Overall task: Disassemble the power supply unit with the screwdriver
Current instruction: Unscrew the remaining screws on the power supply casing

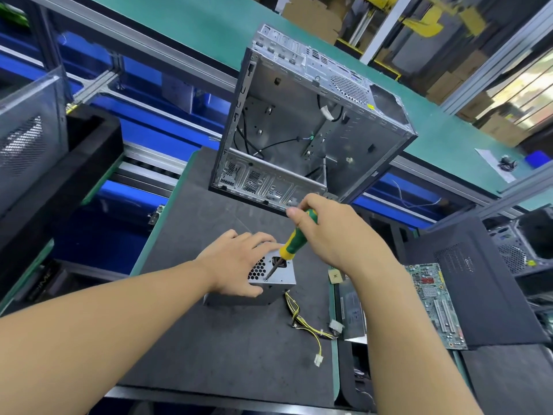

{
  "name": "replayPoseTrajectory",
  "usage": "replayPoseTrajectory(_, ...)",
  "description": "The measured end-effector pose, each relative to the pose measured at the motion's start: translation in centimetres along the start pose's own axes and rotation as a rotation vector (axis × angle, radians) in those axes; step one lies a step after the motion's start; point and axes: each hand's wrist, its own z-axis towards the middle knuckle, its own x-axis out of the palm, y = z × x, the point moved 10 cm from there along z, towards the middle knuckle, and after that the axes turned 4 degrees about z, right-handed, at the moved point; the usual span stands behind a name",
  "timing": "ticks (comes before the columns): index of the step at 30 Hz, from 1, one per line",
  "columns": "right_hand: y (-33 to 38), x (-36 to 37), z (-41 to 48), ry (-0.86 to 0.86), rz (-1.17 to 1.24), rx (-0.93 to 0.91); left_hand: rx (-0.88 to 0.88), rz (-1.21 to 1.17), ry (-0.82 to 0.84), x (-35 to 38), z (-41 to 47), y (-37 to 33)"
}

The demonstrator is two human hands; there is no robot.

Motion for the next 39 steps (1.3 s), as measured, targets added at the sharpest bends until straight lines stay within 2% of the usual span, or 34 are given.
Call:
replayPoseTrajectory(3,0.0,0.4,-0.2,0.052,0.020,-0.022,-0.012,0.008,0.007,0.2,0.0,0.2)
replayPoseTrajectory(8,0.9,1.7,-1.0,0.242,0.136,-0.041,-0.013,0.020,0.017,0.2,0.3,0.4)
replayPoseTrajectory(10,0.9,1.7,-1.2,0.232,0.133,-0.020,-0.017,0.050,0.041,0.5,0.6,0.5)
replayPoseTrajectory(14,-0.5,0.4,-1.0,0.082,-0.081,0.089,-0.058,0.069,0.092,0.9,0.9,0.6)
replayPoseTrajectory(16,-0.2,0.2,-0.8,0.052,-0.108,0.049,-0.076,0.060,0.112,1.1,0.9,0.7)
replayPoseTrajectory(20,1.1,1.2,-0.8,0.204,0.069,-0.058,-0.089,0.125,0.037,1.0,0.6,0.3)
replayPoseTrajectory(23,1.7,1.5,-1.1,0.300,0.120,-0.066,-0.074,0.157,-0.011,0.9,0.5,0.1)
replayPoseTrajectory(29,0.7,0.8,-0.8,0.172,-0.043,0.048,-0.070,0.168,-0.045,0.8,0.4,0.0)
replayPoseTrajectory(31,0.8,0.7,-0.9,0.161,-0.078,0.006,-0.076,0.182,-0.032,0.7,0.4,0.0)
replayPoseTrajectory(36,2.1,1.9,-2.2,0.373,0.021,-0.135,-0.082,0.239,-0.046,0.5,0.4,0.0)
replayPoseTrajectory(39,1.9,1.7,-2.3,0.329,0.009,-0.123,-0.114,0.243,0.017,1.1,0.7,0.5)
